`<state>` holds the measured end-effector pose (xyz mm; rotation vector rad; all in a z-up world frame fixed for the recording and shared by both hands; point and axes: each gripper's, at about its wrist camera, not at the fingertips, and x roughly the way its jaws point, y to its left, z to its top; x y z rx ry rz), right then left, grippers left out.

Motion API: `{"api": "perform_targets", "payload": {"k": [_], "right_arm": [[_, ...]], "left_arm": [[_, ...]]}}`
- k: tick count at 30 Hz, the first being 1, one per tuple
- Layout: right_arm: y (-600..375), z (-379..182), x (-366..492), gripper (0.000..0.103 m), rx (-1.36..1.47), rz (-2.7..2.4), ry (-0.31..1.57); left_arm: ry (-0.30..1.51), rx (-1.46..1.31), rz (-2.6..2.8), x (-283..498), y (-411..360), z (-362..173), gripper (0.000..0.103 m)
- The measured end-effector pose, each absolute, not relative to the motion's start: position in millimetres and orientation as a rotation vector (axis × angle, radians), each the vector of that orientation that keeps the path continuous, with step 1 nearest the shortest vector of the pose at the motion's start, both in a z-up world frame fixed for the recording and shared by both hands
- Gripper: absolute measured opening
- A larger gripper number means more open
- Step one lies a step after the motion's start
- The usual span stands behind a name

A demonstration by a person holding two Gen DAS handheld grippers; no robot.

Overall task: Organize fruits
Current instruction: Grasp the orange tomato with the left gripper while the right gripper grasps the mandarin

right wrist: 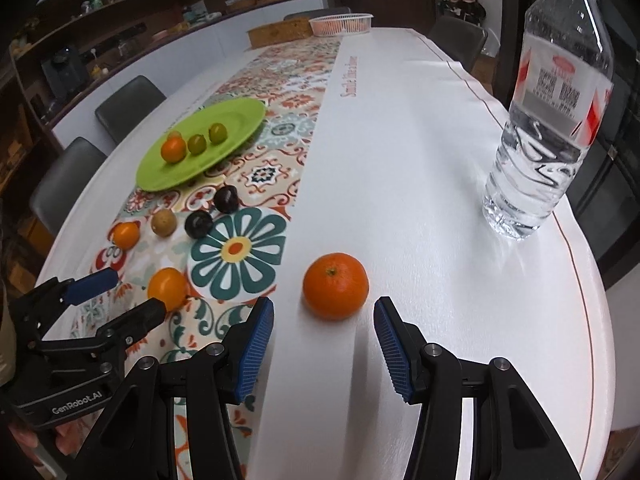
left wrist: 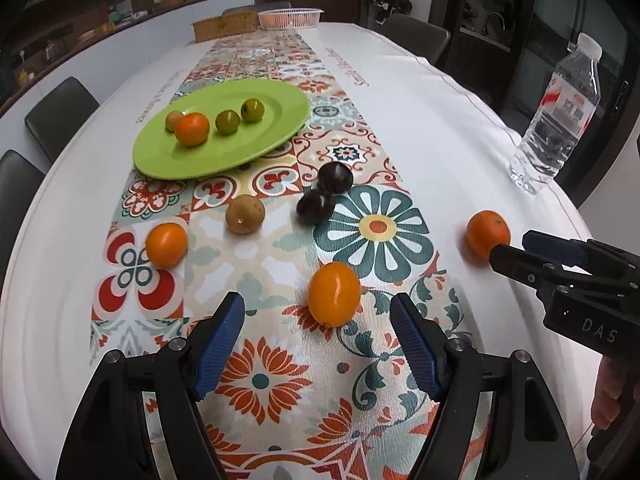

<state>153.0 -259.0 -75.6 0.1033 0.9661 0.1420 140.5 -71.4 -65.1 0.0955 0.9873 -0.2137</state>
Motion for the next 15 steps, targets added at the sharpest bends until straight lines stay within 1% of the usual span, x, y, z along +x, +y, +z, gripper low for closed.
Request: {"api": "perform_targets", "payload": {"k": [2,4,6,9,11,15], "right_arm": [[-259.7,-79.9,155.7,0.053,0.108,0.142,0.977],[-259.8,-83.8,158.0,0.053,0.107,0.143,0.984],[-260.0,-86.9,160.2,0.053,0.108,0.142,0.988],[-259.8,-89.6,163.9,0.053,0.105,0.142,0.992],[-259.3,-91.3,166.2,0.053,0.097,0.14,0.995],[-257.8,-93.4,170.9,0.049,0.088,0.144,0.996]], "left_arm": [[0.989,0.1,-0.214,142.1,-72.3,-67.5,0.072],[0.992,0.103,-0.216,144.1,-73.1,-69.6,0.068],[0.995,0.101,-0.216,146.5,-73.7,-71.2,0.065],[1.003,0.089,-0.219,149.8,-73.4,-73.3,0.056],[1.01,0.081,-0.229,151.4,-73.6,-74.6,0.049],[1.024,0.062,-0.249,154.3,-74.2,-77.1,0.04]]}}
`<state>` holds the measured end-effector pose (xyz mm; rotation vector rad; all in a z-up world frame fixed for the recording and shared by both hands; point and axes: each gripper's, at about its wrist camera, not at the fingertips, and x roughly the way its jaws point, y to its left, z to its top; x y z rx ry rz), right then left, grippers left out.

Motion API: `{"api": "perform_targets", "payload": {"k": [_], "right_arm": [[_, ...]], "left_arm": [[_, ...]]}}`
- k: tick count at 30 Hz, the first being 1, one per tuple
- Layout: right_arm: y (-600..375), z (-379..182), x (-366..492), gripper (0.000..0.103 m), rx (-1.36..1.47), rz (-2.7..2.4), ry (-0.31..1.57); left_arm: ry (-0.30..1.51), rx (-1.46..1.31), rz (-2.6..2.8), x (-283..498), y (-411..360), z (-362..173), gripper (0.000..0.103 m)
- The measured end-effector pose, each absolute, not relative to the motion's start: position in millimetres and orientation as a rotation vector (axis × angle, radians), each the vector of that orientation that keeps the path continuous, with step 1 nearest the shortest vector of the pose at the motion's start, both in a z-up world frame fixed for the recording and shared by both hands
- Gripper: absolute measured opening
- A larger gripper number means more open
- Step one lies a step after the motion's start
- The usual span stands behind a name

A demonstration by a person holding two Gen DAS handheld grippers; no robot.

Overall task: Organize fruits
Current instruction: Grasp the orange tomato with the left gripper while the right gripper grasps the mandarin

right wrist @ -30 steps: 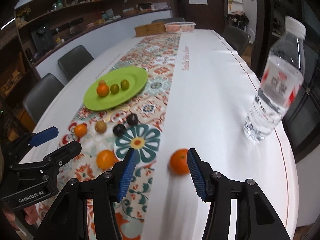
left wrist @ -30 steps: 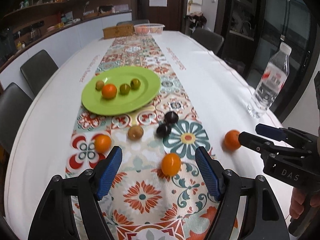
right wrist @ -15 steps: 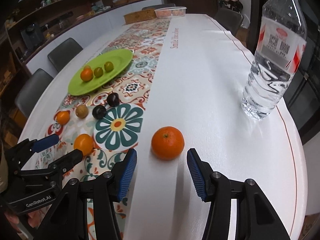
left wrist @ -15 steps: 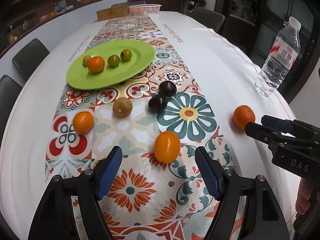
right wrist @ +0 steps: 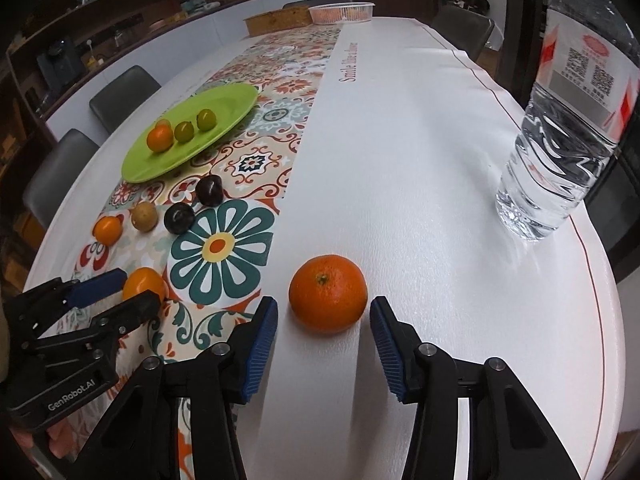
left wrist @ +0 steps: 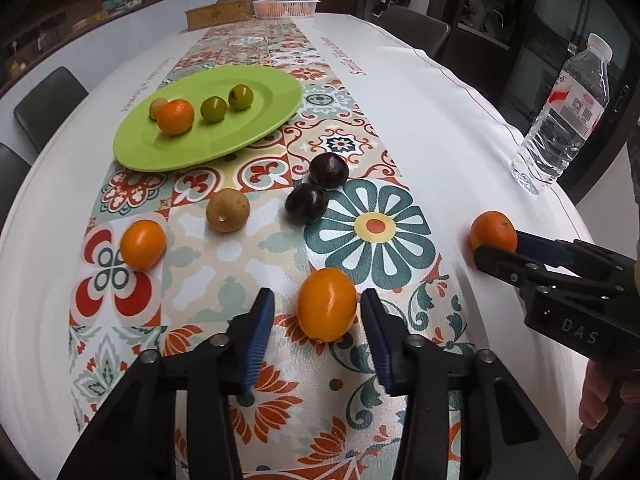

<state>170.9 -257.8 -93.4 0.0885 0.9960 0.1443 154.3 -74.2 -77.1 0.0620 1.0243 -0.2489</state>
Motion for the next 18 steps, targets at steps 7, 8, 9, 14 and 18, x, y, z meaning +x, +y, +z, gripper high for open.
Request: {"api": "perform_targets", "payload": {"k": [7,8,9,14,18], "right_arm": [[-258.2,-96.5,175.1,0.043,0.08,0.141,0.992],[-257.9,-97.0,175.5,0.043,0.08,0.142,0.993],[-257.7,-96.9,175.6,0.042,0.077,0.141,0.991],[-254.9,-93.4,171.1,0.042,0.076,0.159,0.983],[-248.0,-85.6,165.1,0.042,0.068,0.185,0.964]], "left_arm": [[1.04,0.06,-0.268,156.1,-76.6,-82.5,0.031],[1.039,0.061,-0.269,156.2,-76.6,-82.4,0.031],[1.038,0.061,-0.27,156.0,-76.2,-82.2,0.031],[1.026,0.049,-0.281,152.8,-74.4,-76.9,0.031],[1.004,0.04,-0.292,149.2,-72.9,-67.6,0.031]]}}
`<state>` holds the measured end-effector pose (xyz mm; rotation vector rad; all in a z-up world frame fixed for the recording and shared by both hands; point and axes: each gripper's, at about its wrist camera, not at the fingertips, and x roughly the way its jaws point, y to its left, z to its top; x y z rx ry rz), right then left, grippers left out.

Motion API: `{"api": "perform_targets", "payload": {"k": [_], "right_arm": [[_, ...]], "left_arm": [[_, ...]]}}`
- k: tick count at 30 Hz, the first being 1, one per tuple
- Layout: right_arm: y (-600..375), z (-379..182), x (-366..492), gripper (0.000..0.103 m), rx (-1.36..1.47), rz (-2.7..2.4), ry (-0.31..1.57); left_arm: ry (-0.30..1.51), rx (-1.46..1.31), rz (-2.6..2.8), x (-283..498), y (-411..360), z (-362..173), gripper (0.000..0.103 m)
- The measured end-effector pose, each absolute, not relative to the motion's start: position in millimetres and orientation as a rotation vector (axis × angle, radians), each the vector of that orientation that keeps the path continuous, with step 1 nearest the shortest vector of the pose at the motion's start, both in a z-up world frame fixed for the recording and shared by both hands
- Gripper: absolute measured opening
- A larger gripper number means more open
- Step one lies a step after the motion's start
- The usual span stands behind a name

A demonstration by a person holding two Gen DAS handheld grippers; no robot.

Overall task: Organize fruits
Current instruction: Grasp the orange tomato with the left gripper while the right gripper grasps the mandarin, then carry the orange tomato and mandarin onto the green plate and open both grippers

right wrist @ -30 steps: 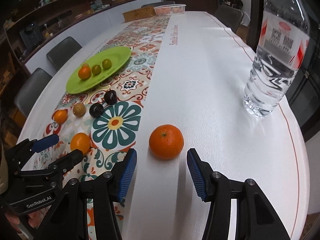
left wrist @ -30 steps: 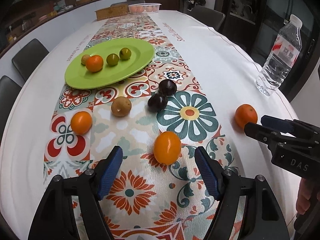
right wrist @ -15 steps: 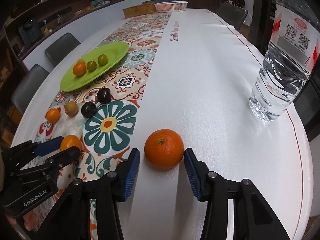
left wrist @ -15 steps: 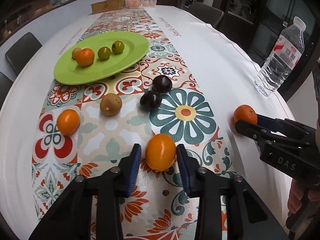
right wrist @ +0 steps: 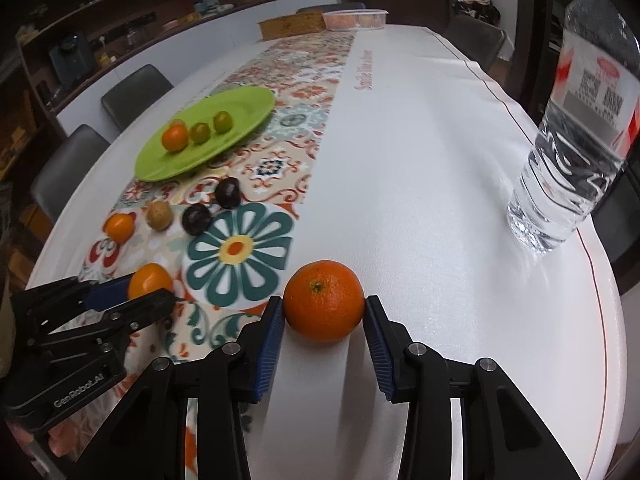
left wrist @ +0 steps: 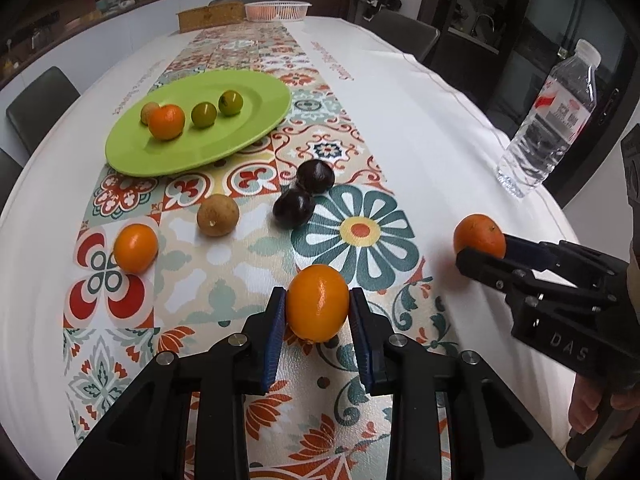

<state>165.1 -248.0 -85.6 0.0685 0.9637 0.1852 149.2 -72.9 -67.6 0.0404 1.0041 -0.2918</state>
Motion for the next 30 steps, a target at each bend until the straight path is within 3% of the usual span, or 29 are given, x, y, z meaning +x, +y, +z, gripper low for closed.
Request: {"api": "perform_targets", "payload": {"k": [30], "right_arm": [[-192.7,1.0,148.5,0.042,0.018,0.318,0.736]], "left_arm": [[0.738,0.02,-0.274,122.3,-29.2,20.1,0.031]]}}
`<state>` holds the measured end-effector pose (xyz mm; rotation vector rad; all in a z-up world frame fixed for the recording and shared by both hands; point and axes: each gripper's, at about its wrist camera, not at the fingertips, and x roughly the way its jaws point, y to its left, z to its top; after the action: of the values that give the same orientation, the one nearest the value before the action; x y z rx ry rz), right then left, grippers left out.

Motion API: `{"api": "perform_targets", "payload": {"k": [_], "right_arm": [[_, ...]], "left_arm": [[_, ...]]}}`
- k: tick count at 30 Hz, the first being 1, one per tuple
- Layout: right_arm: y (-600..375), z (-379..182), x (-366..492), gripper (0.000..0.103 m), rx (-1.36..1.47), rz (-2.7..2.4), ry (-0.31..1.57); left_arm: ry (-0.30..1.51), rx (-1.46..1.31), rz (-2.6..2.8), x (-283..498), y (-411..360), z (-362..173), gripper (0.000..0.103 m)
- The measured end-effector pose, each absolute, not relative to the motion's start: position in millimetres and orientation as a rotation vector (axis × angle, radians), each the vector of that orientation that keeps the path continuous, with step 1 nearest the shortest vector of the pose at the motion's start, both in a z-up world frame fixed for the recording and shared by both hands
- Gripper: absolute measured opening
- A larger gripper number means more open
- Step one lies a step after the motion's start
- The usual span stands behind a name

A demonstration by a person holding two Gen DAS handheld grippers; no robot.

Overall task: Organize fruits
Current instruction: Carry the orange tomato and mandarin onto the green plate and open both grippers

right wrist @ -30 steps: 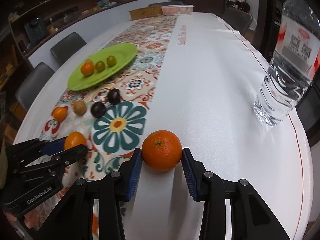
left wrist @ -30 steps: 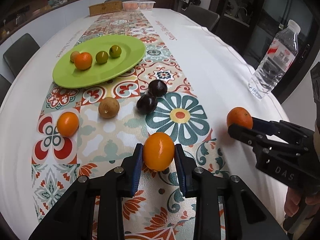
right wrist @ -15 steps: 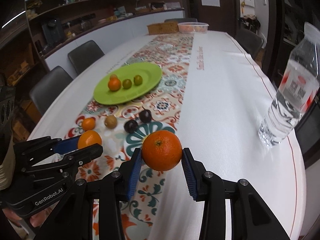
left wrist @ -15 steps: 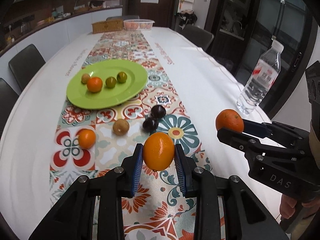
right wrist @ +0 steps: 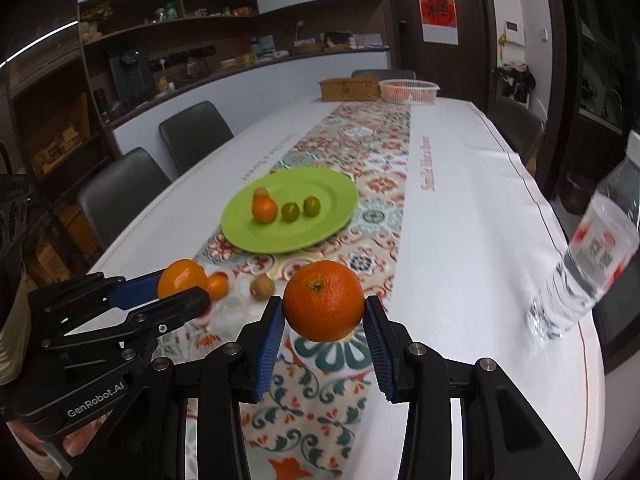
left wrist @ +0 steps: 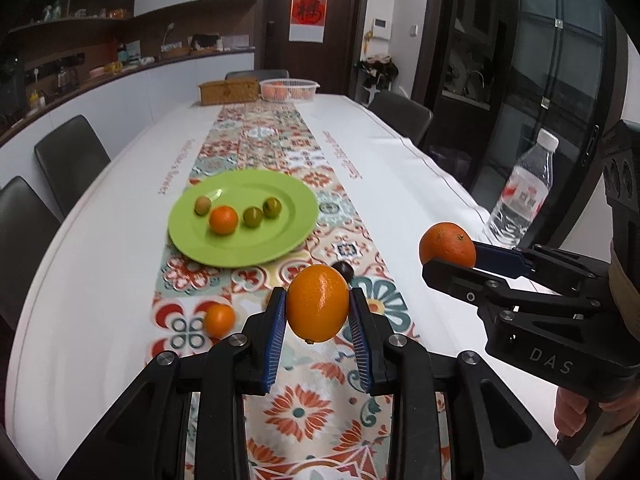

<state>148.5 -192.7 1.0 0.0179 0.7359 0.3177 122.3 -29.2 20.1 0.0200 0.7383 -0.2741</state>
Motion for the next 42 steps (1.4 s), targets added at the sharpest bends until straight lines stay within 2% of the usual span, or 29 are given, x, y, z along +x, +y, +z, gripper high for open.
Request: {"api": "perform_targets", "payload": {"k": [23,42], "right_arm": [[-147.8,14.8,217.6,0.042,-0.008,0.377,0.709],[-118.3,-4.9,305.9,0.042,-0.055,0.39,0.737]], "left_arm": [[0.682,0.023,-0.229,182.0,7.6,33.1,0.031],[0.731,0.026,-0.224,270.7,33.7,3.0,0.031]]}}
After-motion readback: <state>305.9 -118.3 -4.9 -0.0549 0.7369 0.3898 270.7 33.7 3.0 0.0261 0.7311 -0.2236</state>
